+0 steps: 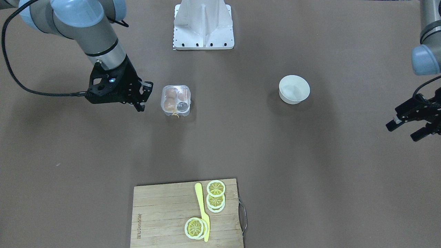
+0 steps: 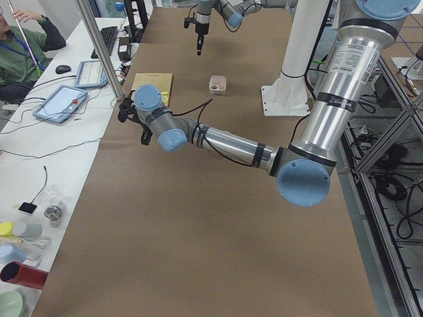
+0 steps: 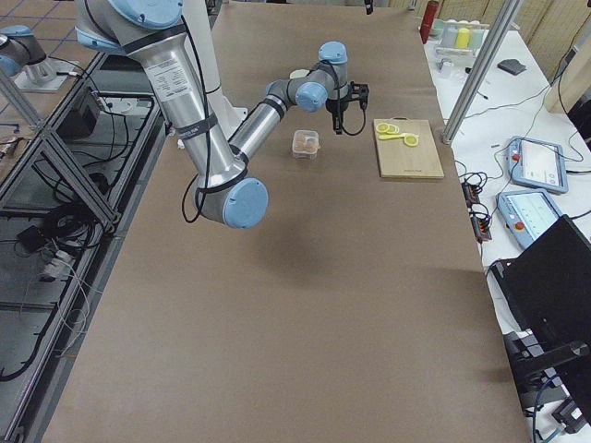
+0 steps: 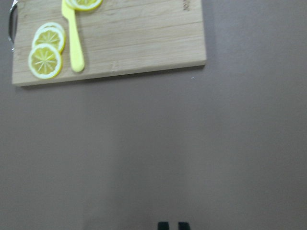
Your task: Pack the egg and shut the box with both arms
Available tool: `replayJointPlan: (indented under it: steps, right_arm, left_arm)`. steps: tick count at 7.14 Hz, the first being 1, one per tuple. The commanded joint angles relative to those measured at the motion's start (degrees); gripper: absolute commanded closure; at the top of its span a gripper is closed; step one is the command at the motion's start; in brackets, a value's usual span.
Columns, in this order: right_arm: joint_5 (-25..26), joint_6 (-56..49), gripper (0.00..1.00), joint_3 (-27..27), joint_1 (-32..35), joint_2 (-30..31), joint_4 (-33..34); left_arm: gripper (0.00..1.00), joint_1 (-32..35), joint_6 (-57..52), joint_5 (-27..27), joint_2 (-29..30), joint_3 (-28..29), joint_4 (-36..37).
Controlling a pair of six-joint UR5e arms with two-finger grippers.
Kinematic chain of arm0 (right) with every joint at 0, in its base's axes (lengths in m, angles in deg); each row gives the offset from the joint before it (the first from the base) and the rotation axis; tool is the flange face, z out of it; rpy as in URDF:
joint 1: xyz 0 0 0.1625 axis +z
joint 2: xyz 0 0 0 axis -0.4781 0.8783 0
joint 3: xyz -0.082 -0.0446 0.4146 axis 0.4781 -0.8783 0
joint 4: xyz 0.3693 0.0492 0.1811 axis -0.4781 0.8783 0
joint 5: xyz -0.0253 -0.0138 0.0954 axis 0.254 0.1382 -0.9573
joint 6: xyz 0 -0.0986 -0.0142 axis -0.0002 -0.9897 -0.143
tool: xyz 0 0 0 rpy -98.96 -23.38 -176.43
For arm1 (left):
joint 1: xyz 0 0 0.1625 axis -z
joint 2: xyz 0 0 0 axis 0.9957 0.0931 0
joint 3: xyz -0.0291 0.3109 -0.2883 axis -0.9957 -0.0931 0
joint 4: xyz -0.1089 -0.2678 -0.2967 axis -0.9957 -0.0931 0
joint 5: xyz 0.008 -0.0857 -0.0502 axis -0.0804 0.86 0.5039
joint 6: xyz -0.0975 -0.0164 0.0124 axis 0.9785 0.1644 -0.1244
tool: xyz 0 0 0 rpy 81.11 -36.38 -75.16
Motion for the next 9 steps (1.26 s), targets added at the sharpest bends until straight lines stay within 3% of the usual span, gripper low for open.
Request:
replayJointPlan:
  steps: [1, 3, 5, 7, 9]
  right_arm:
    - [-1.72, -13.37, 0.01, -0.38, 8.05, 0.15, 10.29]
    - [-9.0, -27.66, 0.01, -5.18, 17.18, 2.95, 10.76]
    - [-13.59, -39.82, 0.01, -9.95, 23.7, 6.01, 10.33]
    - [-13.69, -49.07, 0.0, -10.39, 28.1, 13.12, 10.24]
    - [-14.57, -57.67, 0.0, -11.53, 34.6, 19.63, 10.24]
  left_arm:
    - [0.03, 4.44, -20.14, -2.45, -0.97, -0.5, 17.0]
    - [0.03, 8.3, -42.19, -6.83, -2.71, -0.94, 37.46]
    - [0.02, 10.69, -47.84, -9.32, -10.17, -2.43, 39.24]
    - [0.02, 11.84, -47.49, -9.15, -16.5, -5.51, 39.15]
    - [0.02, 12.98, -47.22, -9.15, -18.29, -6.48, 39.06]
